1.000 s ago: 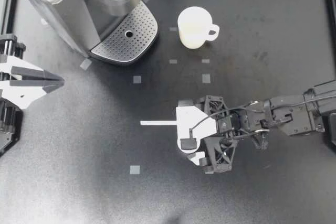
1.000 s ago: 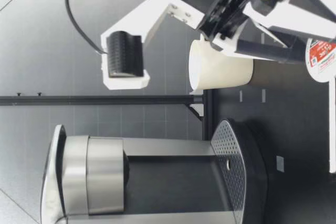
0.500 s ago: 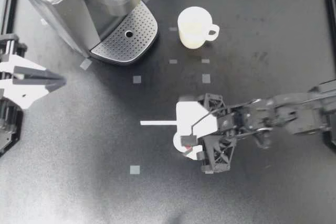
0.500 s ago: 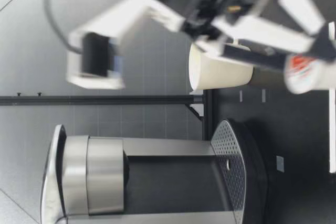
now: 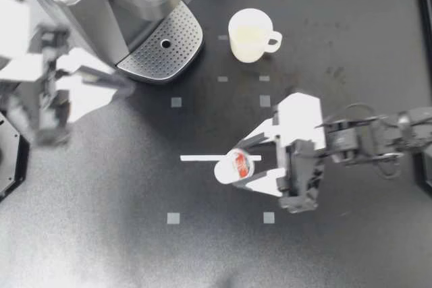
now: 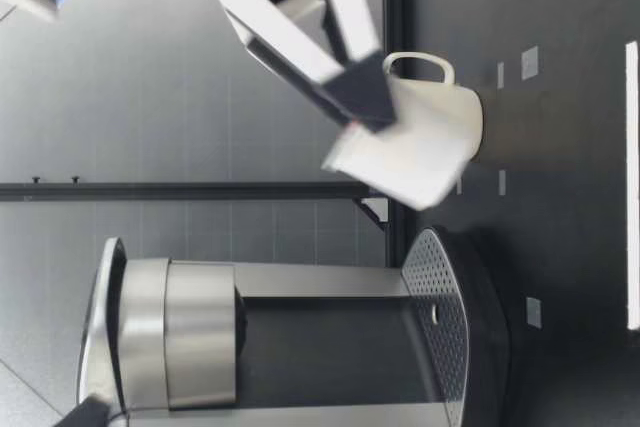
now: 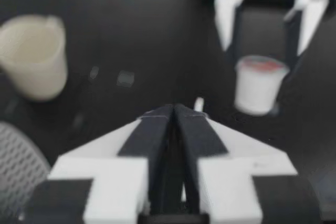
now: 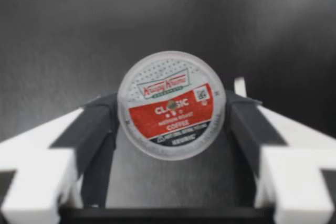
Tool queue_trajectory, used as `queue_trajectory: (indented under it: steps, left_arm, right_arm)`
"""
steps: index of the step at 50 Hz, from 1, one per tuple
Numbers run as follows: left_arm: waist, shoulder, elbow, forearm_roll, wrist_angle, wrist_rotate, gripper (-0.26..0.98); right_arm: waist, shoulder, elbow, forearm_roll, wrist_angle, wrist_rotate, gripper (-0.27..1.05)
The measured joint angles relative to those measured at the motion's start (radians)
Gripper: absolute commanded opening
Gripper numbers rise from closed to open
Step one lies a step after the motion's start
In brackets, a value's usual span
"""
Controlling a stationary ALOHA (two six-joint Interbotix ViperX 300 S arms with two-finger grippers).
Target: Place the coffee capsule inside the capsule container, then place the cup onto the center of the cup tray.
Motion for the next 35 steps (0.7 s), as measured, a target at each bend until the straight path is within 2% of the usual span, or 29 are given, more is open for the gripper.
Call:
queue_trajectory:
  steps: [10, 18, 23, 28, 35]
  left_arm:
    - [0.009, 0.144, -0.238, 0.066, 0.37, -0.012, 0.19]
    - [0.005, 0.287, -0.413, 0.199, 0.666, -0.101, 0.19]
    - [-0.037, 0.356, -0.482, 0.333, 0.793, -0.183, 0.19]
    - [-0.103, 0.411, -0.537, 0.505, 0.871, -0.265, 0.19]
    - [-0.195, 0.457, -0.569, 0.741, 0.914, -0.341, 0.19]
  right_arm:
    - [-0.006, 0.0, 0.054, 0.003, -0.137, 0.002, 0.55]
    - [-0.015, 0.0, 0.055, 0.011, -0.143, -0.005, 0.55]
    - [-0.018, 0.002, 0.055, 0.011, -0.143, -0.005, 0.55]
    - [-0.018, 0.005, 0.055, 0.011, -0.143, 0.0, 0.55]
    - [-0.025, 0.003, 0.06, 0.017, -0.14, 0.0, 0.55]
